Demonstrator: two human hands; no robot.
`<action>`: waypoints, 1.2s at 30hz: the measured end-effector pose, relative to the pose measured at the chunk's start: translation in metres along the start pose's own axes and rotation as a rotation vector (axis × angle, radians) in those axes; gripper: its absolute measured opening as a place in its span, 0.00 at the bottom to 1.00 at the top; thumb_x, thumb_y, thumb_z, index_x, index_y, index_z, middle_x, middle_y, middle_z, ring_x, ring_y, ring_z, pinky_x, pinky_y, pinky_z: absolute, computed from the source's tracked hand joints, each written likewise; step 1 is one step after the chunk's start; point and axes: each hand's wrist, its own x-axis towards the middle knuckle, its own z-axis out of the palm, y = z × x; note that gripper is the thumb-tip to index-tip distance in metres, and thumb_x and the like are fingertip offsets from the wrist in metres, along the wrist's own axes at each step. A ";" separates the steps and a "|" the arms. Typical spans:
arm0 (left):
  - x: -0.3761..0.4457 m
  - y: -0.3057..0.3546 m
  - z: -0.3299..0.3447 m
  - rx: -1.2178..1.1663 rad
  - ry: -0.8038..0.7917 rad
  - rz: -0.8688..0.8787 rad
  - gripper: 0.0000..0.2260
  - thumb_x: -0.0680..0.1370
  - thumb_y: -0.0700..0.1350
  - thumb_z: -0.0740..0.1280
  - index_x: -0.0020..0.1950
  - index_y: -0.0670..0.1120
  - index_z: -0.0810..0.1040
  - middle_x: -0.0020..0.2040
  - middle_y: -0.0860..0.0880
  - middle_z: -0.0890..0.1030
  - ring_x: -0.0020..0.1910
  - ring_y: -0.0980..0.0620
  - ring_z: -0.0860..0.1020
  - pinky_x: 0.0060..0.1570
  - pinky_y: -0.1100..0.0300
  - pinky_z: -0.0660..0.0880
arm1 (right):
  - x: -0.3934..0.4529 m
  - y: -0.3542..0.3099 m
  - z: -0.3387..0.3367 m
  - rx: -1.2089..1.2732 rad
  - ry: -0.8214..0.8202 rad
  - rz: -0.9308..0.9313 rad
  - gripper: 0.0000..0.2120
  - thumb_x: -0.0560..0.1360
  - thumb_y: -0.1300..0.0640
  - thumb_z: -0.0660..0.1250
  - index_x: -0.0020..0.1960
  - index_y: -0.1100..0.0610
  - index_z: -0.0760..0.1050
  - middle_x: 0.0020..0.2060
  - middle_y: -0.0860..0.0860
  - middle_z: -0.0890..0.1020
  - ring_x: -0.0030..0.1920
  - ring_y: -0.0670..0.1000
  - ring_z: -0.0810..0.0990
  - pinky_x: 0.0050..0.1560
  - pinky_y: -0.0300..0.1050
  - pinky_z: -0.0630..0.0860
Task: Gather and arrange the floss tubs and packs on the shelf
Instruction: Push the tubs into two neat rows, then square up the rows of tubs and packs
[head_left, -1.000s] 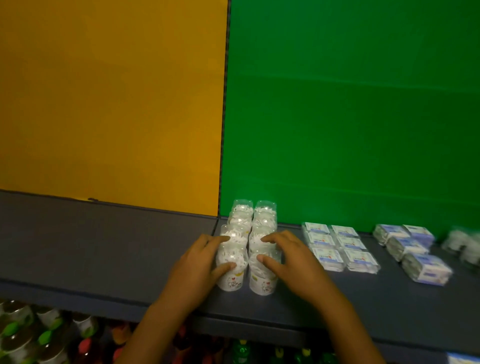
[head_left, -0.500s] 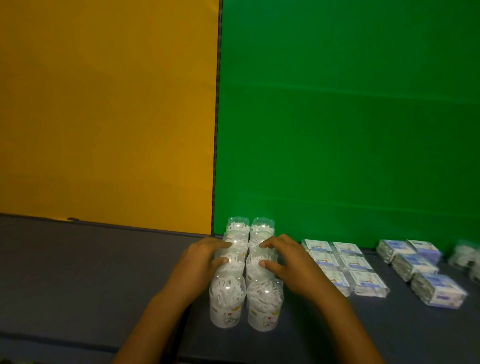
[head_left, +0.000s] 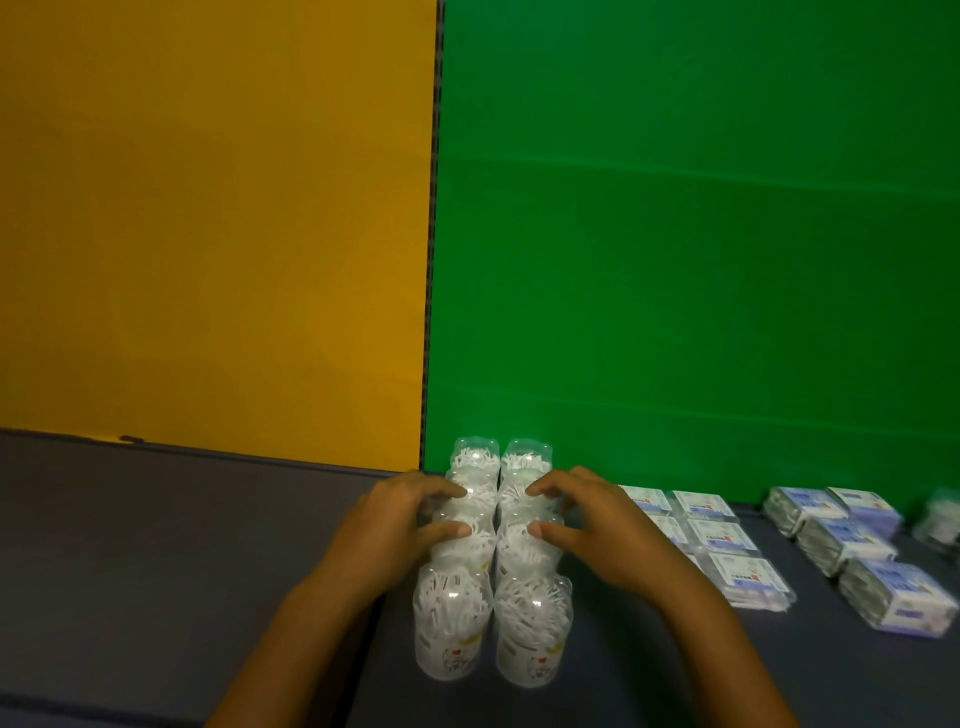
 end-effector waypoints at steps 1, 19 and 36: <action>0.003 0.000 -0.002 -0.017 0.019 0.004 0.16 0.70 0.57 0.73 0.57 0.58 0.80 0.52 0.59 0.78 0.48 0.63 0.76 0.51 0.60 0.76 | 0.003 0.002 -0.002 0.008 0.026 -0.001 0.16 0.74 0.46 0.71 0.60 0.42 0.73 0.53 0.42 0.74 0.54 0.43 0.75 0.56 0.41 0.73; 0.064 -0.025 0.011 0.046 -0.040 -0.021 0.18 0.70 0.52 0.75 0.58 0.55 0.81 0.52 0.54 0.80 0.46 0.60 0.76 0.47 0.64 0.74 | 0.059 0.029 0.010 0.010 -0.020 -0.019 0.16 0.72 0.46 0.73 0.59 0.42 0.75 0.54 0.42 0.75 0.52 0.43 0.75 0.57 0.43 0.75; 0.114 -0.037 0.022 0.037 -0.009 -0.030 0.15 0.73 0.46 0.73 0.58 0.55 0.80 0.56 0.51 0.79 0.43 0.59 0.78 0.49 0.57 0.78 | 0.101 0.056 0.017 0.009 0.112 0.060 0.16 0.77 0.56 0.68 0.63 0.47 0.74 0.52 0.46 0.76 0.49 0.46 0.77 0.53 0.43 0.75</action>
